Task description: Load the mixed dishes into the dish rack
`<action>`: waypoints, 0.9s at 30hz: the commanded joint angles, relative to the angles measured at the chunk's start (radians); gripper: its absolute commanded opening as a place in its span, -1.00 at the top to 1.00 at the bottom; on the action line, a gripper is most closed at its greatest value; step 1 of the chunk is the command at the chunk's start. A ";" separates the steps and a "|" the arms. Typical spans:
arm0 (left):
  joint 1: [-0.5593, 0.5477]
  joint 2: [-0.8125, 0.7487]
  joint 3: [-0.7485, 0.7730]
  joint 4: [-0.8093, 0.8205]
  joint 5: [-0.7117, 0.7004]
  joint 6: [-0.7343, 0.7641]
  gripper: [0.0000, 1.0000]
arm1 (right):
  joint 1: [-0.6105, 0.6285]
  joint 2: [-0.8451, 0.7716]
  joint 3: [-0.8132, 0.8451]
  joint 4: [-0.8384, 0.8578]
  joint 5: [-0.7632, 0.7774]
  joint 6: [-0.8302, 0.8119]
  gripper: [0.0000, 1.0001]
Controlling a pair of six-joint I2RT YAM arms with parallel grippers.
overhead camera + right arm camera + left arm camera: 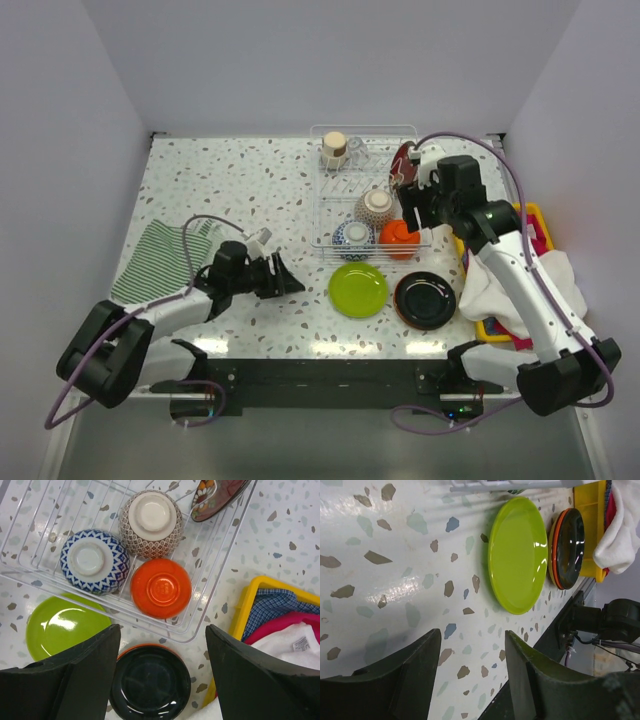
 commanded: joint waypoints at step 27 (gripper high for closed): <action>-0.279 0.415 0.225 0.109 -0.188 -0.278 0.01 | -0.088 -0.265 -0.213 0.012 -0.008 0.023 -0.51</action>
